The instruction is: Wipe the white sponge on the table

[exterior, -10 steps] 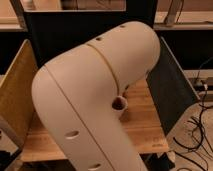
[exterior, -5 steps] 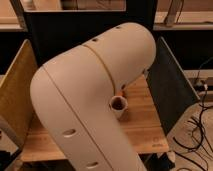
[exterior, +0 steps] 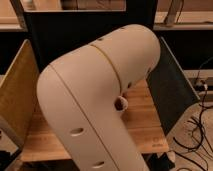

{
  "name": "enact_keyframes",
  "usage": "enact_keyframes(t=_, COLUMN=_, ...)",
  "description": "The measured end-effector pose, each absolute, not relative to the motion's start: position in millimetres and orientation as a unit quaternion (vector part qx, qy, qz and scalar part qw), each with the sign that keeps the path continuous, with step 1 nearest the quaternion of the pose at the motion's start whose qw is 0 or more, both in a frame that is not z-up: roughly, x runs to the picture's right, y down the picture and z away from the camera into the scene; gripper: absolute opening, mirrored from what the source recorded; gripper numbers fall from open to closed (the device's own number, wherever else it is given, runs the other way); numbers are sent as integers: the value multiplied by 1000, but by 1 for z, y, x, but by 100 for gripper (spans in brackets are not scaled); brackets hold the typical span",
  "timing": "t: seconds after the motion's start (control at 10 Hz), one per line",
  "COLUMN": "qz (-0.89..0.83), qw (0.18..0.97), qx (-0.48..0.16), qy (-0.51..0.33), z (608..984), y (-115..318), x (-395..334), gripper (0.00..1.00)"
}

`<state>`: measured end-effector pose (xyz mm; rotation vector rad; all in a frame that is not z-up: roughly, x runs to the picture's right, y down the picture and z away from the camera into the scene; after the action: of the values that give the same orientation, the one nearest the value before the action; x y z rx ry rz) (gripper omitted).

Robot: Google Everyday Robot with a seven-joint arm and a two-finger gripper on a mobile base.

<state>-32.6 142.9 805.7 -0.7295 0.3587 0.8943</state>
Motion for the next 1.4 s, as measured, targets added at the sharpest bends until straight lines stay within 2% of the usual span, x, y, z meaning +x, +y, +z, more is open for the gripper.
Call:
enact_keyframes(t=0.4, qz=419, qw=824, qx=-342, qy=168, z=807, y=143, x=-34, gripper=80)
enact_keyframes(t=1.4, qz=426, qw=809, qx=-361, qy=184, z=861, y=173, x=-33, gripper=80)
